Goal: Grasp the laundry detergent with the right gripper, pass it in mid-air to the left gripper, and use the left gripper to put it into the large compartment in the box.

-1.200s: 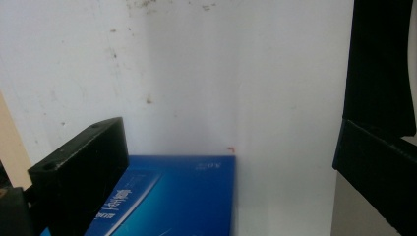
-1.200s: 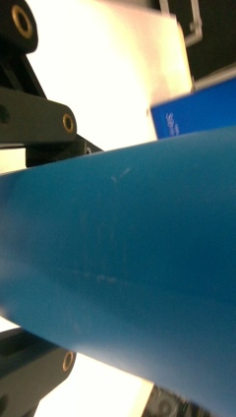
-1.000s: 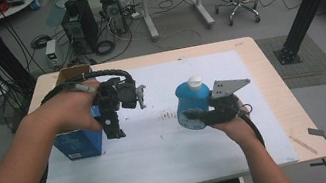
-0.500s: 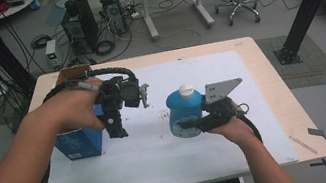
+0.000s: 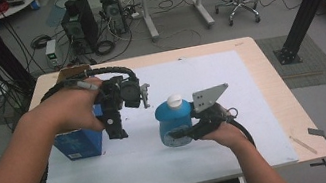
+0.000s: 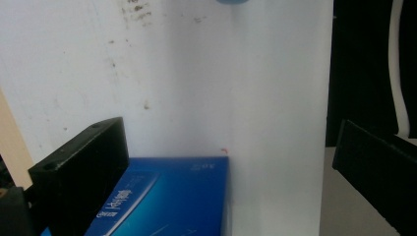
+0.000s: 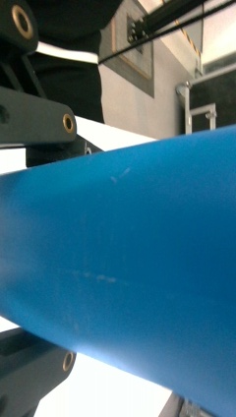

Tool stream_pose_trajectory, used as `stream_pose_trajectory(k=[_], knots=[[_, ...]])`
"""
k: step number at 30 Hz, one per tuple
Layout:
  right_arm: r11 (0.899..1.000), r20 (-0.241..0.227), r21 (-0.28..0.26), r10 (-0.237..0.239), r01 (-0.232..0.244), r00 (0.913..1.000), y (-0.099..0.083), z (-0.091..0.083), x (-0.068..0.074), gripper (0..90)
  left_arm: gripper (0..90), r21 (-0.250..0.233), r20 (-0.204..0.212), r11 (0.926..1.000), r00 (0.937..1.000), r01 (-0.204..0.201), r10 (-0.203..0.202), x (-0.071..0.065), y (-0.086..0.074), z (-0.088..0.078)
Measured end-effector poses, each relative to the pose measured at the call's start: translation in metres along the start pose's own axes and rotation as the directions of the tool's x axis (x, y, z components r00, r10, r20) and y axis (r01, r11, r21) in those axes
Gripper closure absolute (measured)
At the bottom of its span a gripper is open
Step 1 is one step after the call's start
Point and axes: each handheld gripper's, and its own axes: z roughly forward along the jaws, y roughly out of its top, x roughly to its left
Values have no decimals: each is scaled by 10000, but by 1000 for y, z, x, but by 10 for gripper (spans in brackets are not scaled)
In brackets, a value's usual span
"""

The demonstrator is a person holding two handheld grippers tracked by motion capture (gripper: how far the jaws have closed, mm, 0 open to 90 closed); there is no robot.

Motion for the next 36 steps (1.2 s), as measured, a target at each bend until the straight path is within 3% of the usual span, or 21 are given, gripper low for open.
stream_pose_trajectory(k=[9,24,36], knots=[[9996,-537,-157,-224,216,9983,0,25,0,455,3,35,271,10000,9996,-41,40,-5,4,-1],[9993,-729,-298,-238,217,9971,-1,69,4,455,1,-16,743,10000,9972,98,-97,-11,7,15],[9992,-711,-357,-208,183,9973,2,88,3,455,1,-113,879,9998,9960,175,-164,-13,8,23]])
